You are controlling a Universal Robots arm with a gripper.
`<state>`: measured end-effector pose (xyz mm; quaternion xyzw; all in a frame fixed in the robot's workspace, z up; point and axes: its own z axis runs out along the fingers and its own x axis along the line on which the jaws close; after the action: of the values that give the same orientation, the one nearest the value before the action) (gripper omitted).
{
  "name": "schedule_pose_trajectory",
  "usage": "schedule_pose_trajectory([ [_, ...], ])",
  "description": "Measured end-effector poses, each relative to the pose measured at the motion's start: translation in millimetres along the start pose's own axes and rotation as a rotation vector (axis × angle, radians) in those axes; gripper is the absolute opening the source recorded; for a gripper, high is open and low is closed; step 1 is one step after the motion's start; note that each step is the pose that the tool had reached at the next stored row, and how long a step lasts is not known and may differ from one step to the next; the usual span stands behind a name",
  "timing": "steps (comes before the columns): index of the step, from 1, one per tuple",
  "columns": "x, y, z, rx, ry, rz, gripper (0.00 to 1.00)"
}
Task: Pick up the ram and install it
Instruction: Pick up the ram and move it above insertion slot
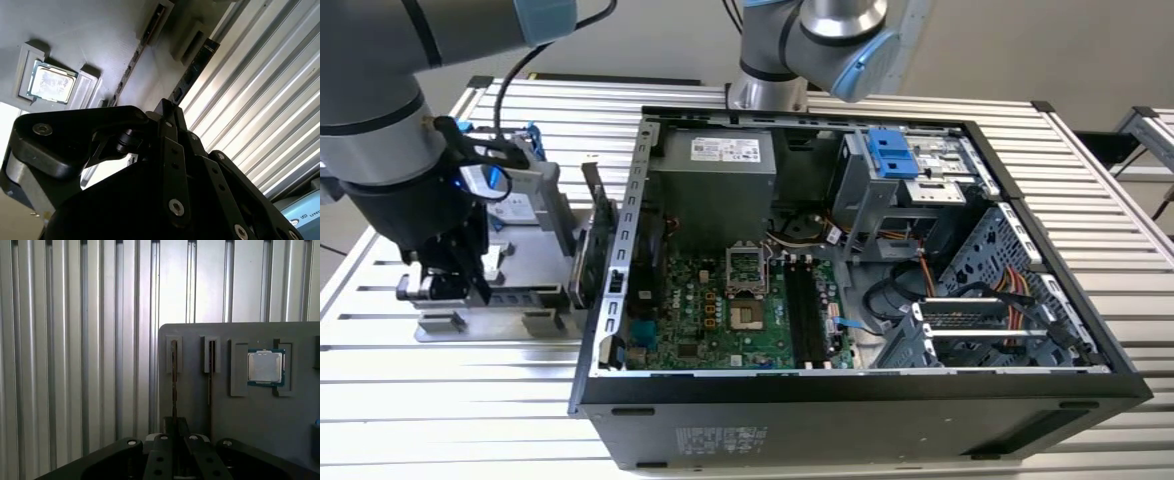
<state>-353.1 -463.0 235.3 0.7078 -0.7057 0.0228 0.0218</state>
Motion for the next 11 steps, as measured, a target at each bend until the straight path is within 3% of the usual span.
schedule_pose_trajectory([
  [11, 0.5, 0.1, -8.1, -0.0001, 0.0, 0.0, 0.0],
])
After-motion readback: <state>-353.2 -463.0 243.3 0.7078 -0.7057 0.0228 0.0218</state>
